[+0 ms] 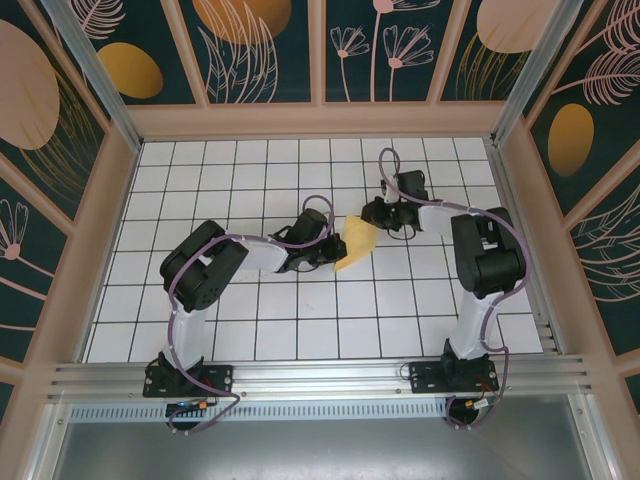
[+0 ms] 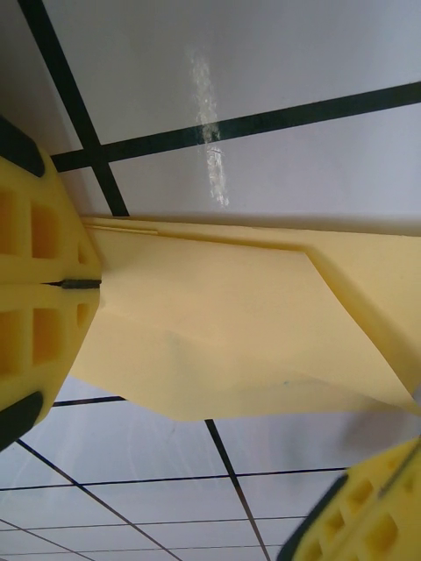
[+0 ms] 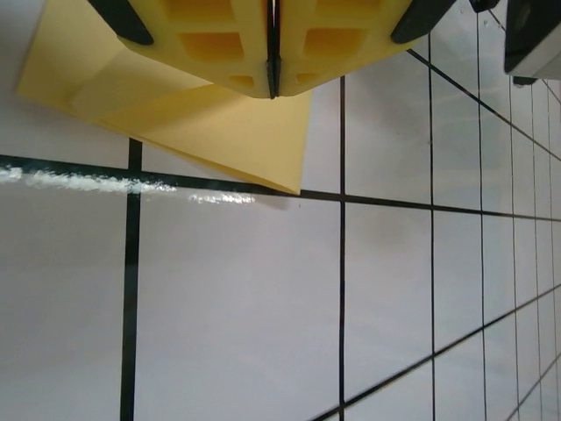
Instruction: Fold a paper plane with a square sheet of paper (pick it up from the middle)
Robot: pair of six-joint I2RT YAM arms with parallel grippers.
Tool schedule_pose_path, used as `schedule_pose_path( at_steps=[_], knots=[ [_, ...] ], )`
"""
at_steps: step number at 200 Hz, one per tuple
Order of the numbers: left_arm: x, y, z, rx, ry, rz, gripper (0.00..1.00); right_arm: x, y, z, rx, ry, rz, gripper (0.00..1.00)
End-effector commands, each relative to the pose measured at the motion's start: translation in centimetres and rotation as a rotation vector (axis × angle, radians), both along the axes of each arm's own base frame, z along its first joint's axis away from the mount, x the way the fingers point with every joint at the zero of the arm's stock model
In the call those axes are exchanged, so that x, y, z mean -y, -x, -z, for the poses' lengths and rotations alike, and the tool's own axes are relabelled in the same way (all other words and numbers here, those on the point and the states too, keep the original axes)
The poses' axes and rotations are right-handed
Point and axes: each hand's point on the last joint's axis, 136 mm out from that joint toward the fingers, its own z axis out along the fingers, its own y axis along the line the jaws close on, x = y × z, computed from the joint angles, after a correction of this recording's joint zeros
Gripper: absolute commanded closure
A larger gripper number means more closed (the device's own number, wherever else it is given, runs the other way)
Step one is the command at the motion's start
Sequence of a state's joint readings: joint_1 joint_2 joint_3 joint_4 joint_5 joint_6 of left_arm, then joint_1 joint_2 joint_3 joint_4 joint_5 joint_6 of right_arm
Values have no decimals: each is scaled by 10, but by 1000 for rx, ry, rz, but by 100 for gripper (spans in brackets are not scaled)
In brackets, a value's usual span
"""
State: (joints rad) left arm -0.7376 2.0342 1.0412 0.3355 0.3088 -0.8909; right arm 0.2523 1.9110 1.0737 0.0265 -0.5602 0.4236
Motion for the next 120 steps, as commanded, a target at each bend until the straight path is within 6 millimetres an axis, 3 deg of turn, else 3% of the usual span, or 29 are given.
schedule_pose_path(
  at_steps=[1,52,97,120],
  knots=[
    [-36,27,59,-151,-185,-15,96,-1,6,17,-39,-7,-31,91],
    [-37,29,60,-157,-188,-10,96,14,-4,29,-46,41,18,92],
    [-37,31,61,-160,-190,-4,96,45,-25,42,-47,112,123,93],
    [-37,31,59,-161,-187,-6,96,61,-34,38,-24,152,180,93]
  ],
)
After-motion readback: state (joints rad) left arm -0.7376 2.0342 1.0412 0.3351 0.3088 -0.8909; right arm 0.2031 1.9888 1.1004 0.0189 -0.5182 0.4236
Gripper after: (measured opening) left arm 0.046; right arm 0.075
